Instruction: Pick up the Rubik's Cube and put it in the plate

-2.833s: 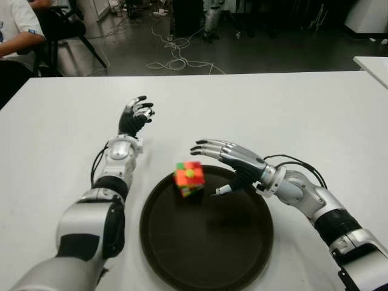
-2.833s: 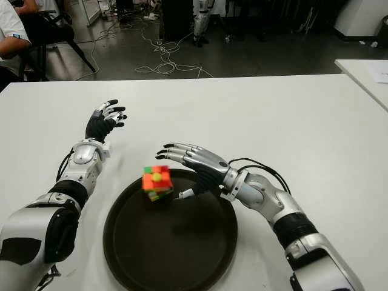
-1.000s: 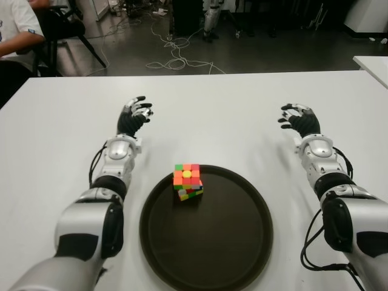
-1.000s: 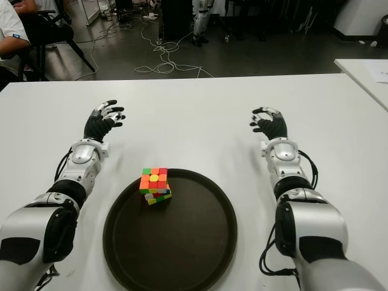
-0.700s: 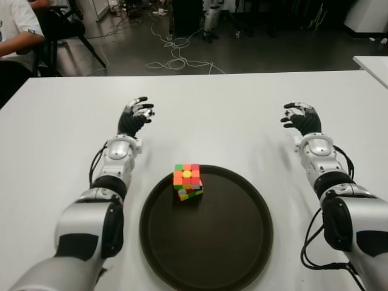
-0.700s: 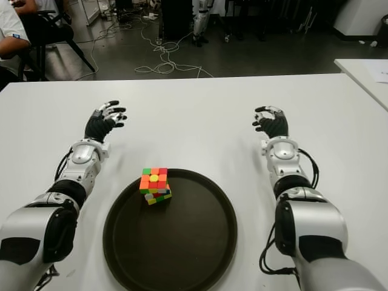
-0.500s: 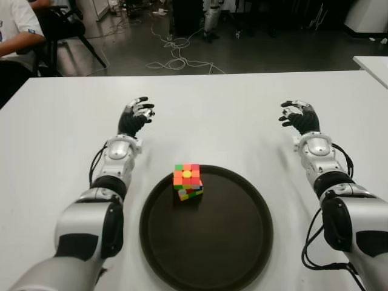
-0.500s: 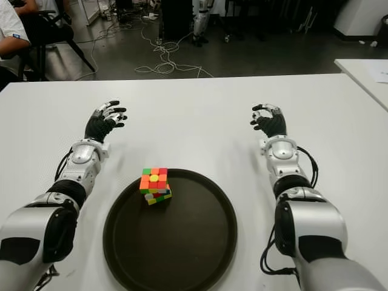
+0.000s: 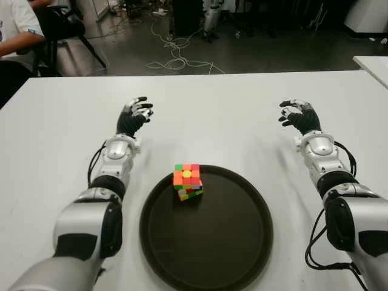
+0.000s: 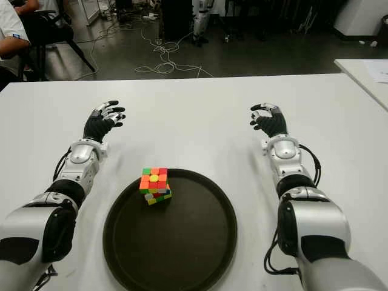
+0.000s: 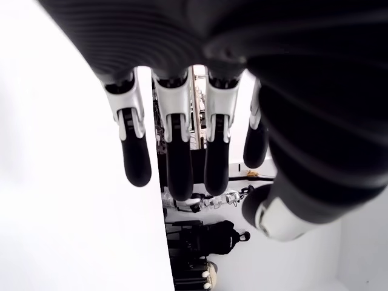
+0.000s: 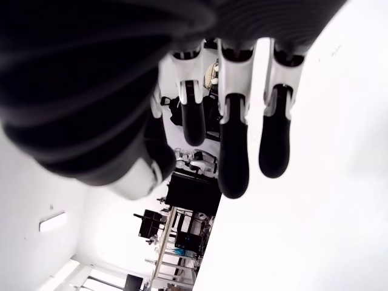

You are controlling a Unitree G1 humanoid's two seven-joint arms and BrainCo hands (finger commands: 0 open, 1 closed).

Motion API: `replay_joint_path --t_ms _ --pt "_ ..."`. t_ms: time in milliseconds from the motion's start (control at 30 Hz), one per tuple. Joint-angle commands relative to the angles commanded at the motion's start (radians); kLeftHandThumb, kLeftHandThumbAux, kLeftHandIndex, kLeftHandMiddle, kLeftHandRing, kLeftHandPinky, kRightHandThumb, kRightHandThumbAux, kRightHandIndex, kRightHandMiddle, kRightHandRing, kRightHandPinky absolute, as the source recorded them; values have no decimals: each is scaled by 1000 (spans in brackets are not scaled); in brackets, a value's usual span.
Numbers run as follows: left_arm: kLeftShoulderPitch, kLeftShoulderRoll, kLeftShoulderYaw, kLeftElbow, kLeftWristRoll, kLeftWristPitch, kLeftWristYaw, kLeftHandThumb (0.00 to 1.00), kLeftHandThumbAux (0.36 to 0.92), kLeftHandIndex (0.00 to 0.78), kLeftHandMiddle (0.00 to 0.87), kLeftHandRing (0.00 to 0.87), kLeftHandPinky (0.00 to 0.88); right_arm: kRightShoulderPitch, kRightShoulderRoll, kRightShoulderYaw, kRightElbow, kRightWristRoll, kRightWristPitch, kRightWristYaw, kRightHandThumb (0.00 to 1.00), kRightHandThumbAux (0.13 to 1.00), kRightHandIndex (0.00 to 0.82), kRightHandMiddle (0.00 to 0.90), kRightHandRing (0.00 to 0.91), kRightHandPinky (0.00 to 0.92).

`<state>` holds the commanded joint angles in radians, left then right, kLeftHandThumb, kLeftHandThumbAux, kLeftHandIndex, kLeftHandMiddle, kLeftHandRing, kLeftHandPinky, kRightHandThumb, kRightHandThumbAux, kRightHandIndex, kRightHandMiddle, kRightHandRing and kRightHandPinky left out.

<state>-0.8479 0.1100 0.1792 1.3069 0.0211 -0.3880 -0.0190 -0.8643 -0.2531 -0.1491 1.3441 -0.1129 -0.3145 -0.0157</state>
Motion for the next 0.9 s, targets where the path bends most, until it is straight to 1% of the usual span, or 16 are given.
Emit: replay_joint_path --t_ms 333,467,533,733,800,900 --pt "-4 -2 4 2 -4 6 -11 385 719 222 299 291 291 1 8 -10 1 7 2 21 689 721 419 470 497 504" --pt "-6 -4 4 3 -4 13 -12 390 726 221 304 300 301 4 14 -7 2 1 -5 23 688 721 419 474 496 499" --pt "-6 -5 4 3 -5 15 -14 390 726 218 303 302 304 6 19 -1 1 -6 -12 20 687 721 419 476 497 500" --pt "-4 -6 9 3 -12 15 -28 403 727 209 291 296 306 14 51 18 -10 -12 -51 21 688 720 419 482 502 516" --pt "-4 -8 12 3 -15 15 -29 419 731 209 289 295 308 15 57 20 -14 -8 -64 27 689 719 420 478 501 522" --pt "-5 -9 14 3 -16 17 -29 423 735 210 288 295 309 17 56 17 -14 -1 -76 45 690 719 419 472 501 528"
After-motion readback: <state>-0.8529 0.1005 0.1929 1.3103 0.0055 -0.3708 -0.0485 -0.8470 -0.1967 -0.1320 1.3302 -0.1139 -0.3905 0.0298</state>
